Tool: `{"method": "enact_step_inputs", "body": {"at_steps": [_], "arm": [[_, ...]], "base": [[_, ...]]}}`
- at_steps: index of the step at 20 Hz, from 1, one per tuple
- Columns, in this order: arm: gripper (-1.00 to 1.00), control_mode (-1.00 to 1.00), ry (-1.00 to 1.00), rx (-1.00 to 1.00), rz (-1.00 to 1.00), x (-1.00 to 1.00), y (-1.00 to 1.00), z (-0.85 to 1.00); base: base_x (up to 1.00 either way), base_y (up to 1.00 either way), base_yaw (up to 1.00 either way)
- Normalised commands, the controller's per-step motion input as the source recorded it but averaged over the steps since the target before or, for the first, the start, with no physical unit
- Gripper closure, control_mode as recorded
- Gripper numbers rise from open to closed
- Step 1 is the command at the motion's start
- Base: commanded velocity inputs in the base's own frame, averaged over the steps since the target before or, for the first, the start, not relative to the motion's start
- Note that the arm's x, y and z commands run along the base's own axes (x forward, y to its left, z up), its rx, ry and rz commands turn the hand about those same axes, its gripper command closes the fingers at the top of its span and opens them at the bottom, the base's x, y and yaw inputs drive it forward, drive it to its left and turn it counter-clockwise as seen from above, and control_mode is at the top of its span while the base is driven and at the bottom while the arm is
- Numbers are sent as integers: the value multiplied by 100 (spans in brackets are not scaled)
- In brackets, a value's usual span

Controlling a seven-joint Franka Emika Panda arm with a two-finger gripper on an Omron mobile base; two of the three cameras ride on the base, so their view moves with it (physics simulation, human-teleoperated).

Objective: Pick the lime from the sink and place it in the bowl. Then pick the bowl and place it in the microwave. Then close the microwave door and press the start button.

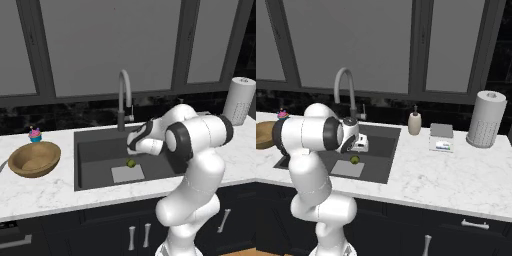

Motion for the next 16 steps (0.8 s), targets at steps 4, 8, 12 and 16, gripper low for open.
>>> {"method": "enact_step_inputs", "body": {"at_steps": [4,8,12,16], "arm": [[-100,-100,0,0,0,6,7,-49],[-100,-100,0,0,0,14,26,-34],[-100,-100,0,0,0,30,4,-31],[-100,-100,0,0,0,33,0,-21]], "base": [[0,0,0],[0,0,0],[0,0,0],[0,0,0]]}}
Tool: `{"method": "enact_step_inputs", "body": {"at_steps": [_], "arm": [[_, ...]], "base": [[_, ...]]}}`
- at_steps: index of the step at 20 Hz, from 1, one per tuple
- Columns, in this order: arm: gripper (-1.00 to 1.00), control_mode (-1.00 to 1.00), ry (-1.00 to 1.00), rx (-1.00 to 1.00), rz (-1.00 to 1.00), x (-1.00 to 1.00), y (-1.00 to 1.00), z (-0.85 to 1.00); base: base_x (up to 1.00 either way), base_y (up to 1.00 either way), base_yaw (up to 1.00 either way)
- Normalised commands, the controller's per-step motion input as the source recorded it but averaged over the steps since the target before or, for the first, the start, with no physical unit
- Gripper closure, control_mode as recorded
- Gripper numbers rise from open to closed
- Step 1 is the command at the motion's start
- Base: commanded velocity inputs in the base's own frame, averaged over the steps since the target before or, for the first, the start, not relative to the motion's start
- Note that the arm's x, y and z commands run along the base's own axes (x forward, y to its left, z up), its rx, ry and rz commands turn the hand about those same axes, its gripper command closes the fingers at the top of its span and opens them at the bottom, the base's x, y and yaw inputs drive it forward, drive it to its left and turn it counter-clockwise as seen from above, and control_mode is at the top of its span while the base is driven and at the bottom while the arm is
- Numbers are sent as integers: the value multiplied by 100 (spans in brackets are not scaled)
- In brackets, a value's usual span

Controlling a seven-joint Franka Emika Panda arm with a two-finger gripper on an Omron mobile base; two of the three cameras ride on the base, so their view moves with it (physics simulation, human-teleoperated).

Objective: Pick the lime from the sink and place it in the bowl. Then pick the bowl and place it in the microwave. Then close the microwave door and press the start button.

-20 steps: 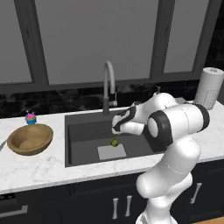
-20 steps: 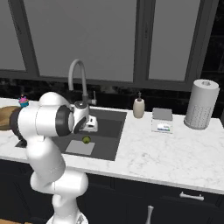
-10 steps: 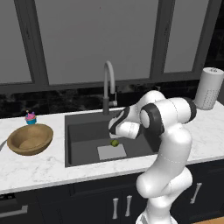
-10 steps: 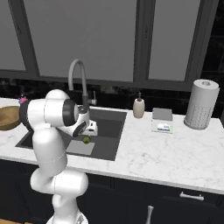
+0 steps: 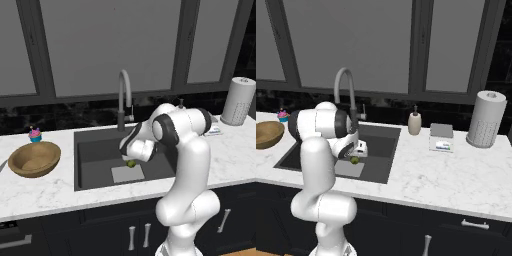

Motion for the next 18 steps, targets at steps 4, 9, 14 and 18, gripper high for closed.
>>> {"method": "enact_step_inputs", "body": {"at_steps": [4,9,14,18], "arm": [[-100,-100,0,0,0,38,0,-19],[-100,-100,0,0,0,36,0,-18],[-100,-100,0,0,0,23,0,-29],[-100,-100,0,0,0,9,1,-28]], "base": [[0,0,0],[0,0,0],[0,0,0],[0,0,0]]}}
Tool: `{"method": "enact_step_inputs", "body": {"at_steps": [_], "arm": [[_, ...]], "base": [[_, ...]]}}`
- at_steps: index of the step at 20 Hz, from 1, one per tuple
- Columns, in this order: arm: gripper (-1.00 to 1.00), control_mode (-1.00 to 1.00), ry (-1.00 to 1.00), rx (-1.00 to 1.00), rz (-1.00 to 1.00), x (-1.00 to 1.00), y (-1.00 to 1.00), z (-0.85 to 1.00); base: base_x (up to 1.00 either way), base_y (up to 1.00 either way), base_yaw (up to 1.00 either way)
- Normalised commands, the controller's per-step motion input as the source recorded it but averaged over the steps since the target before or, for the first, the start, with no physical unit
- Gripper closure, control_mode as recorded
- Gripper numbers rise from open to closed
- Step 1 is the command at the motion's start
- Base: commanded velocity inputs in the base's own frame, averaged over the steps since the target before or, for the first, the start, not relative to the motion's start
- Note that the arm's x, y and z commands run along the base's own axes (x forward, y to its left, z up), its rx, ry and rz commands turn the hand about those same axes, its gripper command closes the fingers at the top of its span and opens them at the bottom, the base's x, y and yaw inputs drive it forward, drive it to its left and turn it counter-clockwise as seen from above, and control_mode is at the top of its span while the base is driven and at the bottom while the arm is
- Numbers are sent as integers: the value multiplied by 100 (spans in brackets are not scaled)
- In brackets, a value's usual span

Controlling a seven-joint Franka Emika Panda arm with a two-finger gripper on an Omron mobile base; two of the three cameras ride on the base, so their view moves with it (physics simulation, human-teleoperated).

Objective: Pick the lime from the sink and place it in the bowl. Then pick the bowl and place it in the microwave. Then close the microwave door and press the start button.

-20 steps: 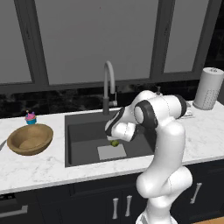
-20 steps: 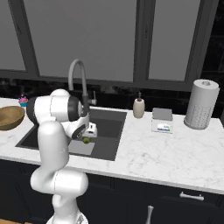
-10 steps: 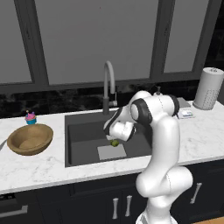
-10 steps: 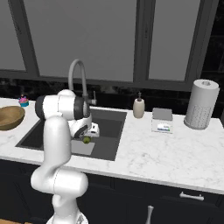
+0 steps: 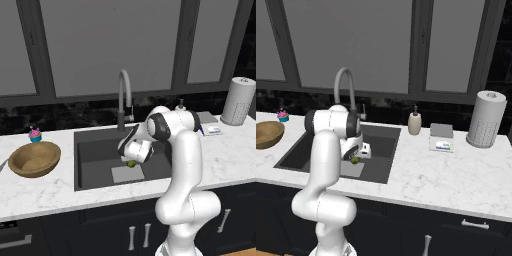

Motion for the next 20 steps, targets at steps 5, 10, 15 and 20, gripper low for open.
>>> {"method": "enact_step_inputs", "body": {"at_steps": [5,10,15,20], "arm": [[-100,-100,0,0,0,2,9,-24],[-100,-100,0,0,0,7,11,-21],[-100,-100,0,0,0,10,6,-21],[100,-100,0,0,0,9,12,-20]], "base": [[0,0,0],[0,0,0],[0,0,0],[0,0,0]]}}
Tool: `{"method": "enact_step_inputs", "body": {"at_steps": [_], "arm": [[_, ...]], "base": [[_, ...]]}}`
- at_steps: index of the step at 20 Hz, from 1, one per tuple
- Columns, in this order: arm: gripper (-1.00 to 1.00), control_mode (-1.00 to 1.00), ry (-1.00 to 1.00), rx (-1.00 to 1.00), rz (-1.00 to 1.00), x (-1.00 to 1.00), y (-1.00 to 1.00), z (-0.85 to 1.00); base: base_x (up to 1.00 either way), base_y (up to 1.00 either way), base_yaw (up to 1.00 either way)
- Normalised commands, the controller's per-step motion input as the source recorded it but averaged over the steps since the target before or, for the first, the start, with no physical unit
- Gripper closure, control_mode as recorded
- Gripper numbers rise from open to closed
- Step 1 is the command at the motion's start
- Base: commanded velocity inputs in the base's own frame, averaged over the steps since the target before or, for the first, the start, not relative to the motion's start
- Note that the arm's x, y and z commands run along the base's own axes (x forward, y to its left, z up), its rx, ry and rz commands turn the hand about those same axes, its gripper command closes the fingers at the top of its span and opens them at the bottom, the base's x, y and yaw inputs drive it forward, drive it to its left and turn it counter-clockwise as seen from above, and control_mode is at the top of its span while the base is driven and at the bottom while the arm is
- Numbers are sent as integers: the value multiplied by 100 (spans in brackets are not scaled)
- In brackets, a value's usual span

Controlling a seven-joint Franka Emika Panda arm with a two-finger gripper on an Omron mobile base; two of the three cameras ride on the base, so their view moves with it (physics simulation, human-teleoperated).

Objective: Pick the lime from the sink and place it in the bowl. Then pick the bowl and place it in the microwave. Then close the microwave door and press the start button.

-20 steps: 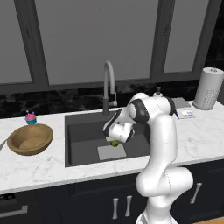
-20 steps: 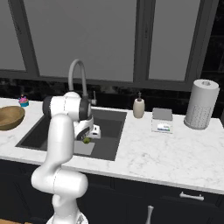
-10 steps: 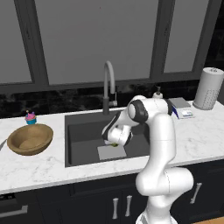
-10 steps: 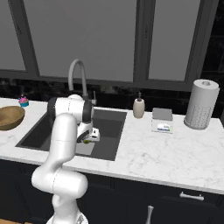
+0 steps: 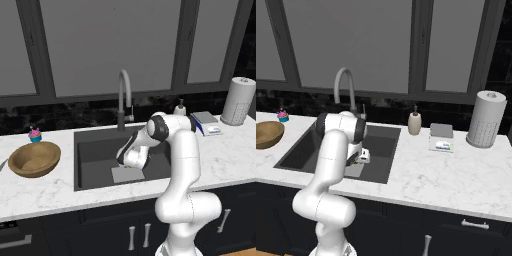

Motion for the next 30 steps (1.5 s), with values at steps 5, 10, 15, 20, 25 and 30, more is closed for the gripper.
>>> {"method": "enact_step_inputs", "body": {"at_steps": [5,10,15,20,25,30], "arm": [[100,-100,-1,0,0,0,2,-1],[100,-100,-13,0,0,-11,0,16],[100,-100,-24,5,0,-45,-8,76],[100,-100,-17,8,0,-56,-29,100],[100,-100,-9,10,0,-46,-33,100],[100,-100,-7,10,0,-39,-41,100]], "base": [[0,0,0],[0,0,0],[0,0,0],[0,0,0],[0,0,0],[0,0,0]]}}
